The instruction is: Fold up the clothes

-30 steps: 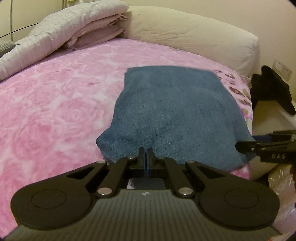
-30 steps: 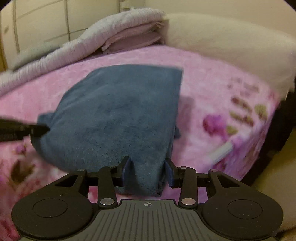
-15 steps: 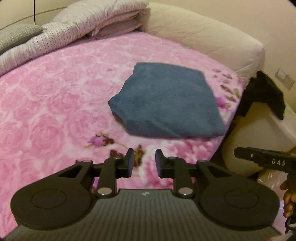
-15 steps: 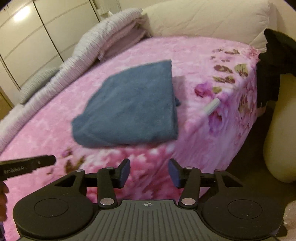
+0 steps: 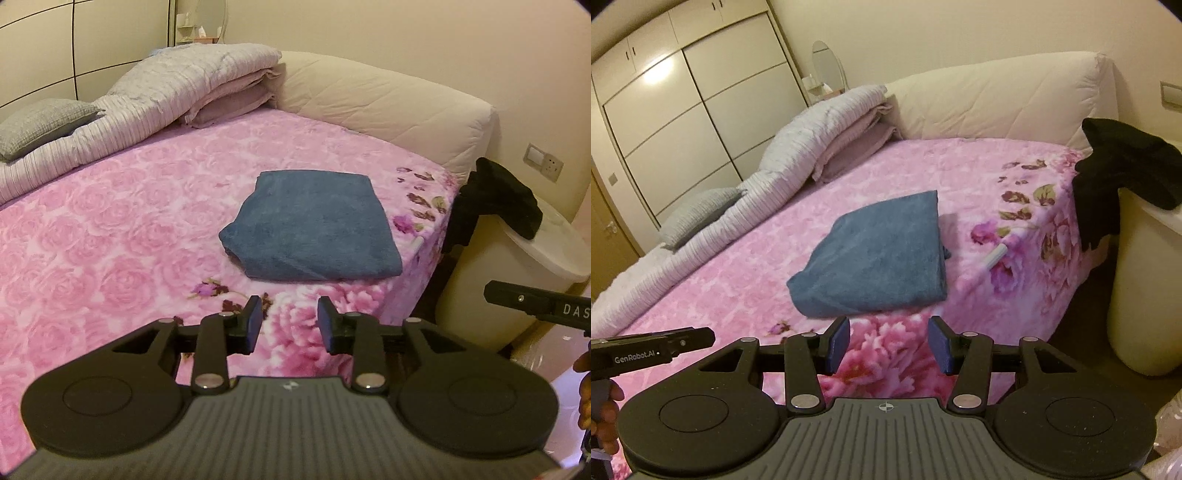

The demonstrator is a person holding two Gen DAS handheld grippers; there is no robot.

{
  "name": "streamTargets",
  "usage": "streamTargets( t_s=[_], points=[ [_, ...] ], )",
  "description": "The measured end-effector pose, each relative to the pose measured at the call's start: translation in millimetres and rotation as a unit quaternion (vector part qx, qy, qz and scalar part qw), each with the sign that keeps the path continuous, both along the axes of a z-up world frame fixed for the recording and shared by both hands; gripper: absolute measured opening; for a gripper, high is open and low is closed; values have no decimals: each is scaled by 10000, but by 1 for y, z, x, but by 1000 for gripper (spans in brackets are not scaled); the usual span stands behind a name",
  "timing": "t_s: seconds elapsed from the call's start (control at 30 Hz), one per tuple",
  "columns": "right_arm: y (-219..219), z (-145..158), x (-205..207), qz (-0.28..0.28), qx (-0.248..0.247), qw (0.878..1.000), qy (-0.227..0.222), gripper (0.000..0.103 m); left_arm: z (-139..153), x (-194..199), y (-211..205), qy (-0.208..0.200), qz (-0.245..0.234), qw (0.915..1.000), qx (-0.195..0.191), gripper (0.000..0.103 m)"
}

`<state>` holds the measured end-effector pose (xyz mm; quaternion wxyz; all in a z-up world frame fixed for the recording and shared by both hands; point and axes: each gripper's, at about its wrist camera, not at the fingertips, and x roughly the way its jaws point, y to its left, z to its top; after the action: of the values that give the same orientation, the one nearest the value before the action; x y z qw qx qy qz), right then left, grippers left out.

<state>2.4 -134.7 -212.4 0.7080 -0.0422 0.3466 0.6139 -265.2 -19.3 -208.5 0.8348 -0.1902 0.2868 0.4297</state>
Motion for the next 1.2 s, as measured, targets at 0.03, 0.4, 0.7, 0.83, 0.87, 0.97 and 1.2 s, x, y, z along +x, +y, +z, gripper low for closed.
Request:
streamTargets(
  t_s=[0.03,0.4,0.7,0.83,0.87,0.97,1.2],
  points=[
    [-1,0,0,-4,9,10000,20,51,0,0,-1,-9,-4,10000,-5,29],
    [25,-49,39,-49,-110,9861,1659,88,-63,-42,68,-2075,763,9545,-2003,37],
    [75,-97,81,-139,-51,9594,2818,88,-130,-32,133,-3694,1607,8657,-2970,39],
    [96,-112,97,-223,-114,9548,2962,88,-156,-20,151,-4042,1913,8405,-3059,40],
    [100,-116,100,-237,-131,9533,3007,88,-161,-17,155,-4073,1966,8366,-3090,40],
    [109,-129,104,-226,-150,9462,3224,88,-174,-10,162,-4072,2127,8309,-3141,40],
    [121,-164,102,-416,149,8955,4429,88,-194,-7,173,-4214,2356,8171,-3150,41]
  ],
)
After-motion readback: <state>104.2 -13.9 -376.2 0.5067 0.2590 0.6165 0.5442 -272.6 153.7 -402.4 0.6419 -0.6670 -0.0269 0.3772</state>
